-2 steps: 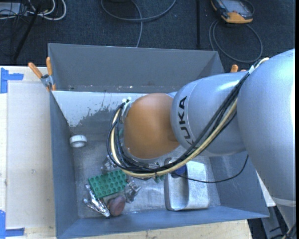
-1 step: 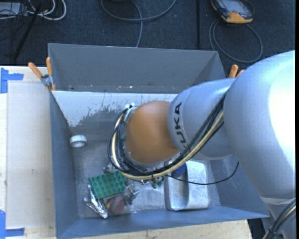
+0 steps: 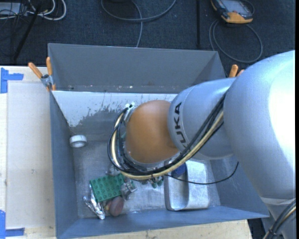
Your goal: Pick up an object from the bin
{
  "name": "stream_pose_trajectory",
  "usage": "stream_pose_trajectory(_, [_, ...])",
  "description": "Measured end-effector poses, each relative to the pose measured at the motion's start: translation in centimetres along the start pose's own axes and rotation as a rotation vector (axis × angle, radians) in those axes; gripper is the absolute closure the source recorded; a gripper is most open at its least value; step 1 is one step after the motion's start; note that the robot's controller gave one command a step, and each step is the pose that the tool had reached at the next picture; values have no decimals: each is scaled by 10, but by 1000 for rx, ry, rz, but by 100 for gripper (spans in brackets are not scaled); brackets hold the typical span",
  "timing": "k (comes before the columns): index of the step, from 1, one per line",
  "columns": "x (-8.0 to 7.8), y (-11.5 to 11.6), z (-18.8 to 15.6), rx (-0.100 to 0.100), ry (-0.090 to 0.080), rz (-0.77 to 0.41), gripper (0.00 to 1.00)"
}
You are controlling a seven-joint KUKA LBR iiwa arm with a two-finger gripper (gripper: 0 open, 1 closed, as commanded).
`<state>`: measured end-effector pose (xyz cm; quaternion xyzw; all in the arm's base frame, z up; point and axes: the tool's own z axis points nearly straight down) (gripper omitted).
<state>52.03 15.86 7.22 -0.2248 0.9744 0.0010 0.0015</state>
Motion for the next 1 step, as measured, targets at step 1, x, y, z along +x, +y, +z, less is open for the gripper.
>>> stream_pose_trajectory(1, [11, -12, -168, 3, -5, 9, 100])
